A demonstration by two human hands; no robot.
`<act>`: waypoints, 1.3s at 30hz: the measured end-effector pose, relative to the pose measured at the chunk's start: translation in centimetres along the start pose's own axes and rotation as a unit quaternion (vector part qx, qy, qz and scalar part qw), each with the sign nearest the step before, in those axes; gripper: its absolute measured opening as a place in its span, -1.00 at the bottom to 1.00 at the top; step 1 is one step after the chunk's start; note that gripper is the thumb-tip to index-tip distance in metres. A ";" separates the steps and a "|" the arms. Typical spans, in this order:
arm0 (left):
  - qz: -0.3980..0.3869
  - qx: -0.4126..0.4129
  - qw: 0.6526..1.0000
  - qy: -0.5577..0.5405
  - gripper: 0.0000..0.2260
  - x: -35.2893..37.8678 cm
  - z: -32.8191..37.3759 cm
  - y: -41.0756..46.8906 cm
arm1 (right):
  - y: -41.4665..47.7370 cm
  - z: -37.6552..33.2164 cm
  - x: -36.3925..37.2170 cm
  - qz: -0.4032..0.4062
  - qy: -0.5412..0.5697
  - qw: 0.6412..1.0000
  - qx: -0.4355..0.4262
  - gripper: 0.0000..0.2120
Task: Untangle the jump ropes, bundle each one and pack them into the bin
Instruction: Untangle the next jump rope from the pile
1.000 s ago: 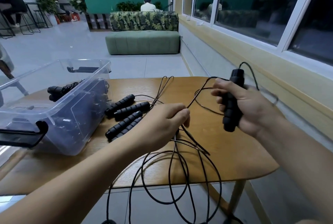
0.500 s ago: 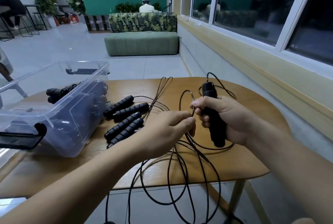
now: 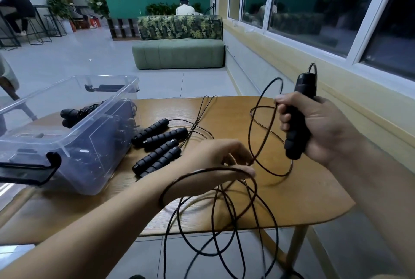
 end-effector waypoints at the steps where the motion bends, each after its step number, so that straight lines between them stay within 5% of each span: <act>1: 0.002 -0.006 1.000 0.005 -0.64 -0.1 0.0 0.0 | -0.2 0.4 0.3 -0.005 -0.018 1.000 0.002 -0.89; 4: 0.017 -0.005 0.999 -0.050 -0.54 -0.3 0.2 0.0 | -1.0 1.9 1.7 -0.026 -0.065 0.998 -0.001 -0.88; 9: 0.036 0.018 0.990 -0.132 -0.82 0.5 0.9 0.3 | -1.6 3.6 3.5 -0.052 -0.064 0.996 0.019 -0.91; 18: 0.146 -0.019 0.988 -0.050 -0.79 -1.0 -0.1 0.2 | 0.3 1.2 0.2 0.058 0.003 0.998 -0.011 -0.92; 23: 0.165 -0.017 0.986 -0.022 -0.78 -1.4 0.1 0.1 | -0.6 3.0 1.4 -0.048 -0.046 0.997 0.045 -0.70; 27: 0.163 0.005 0.986 -0.016 -0.81 -1.6 0.5 0.1 | -1.5 4.6 3.0 -0.112 -0.111 0.986 0.045 -0.74; 33: 0.129 -0.007 0.992 -0.014 -0.82 -1.0 0.3 0.1 | -1.5 3.4 2.8 -0.077 -0.100 0.992 0.011 -0.85; 39: 0.103 -0.040 0.994 -0.009 -0.79 -1.1 -1.1 -0.2 | 1.0 -0.9 -1.5 0.044 0.087 0.995 -0.011 -0.86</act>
Point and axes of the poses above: each hand's wrist, its own y-axis towards the middle knuckle, its own x-axis out of the palm, z = x × y, the point moved 5 cm from there along y, towards the middle knuckle, and after that the axes turned 6 degrees about y, right-handed, at the moved point
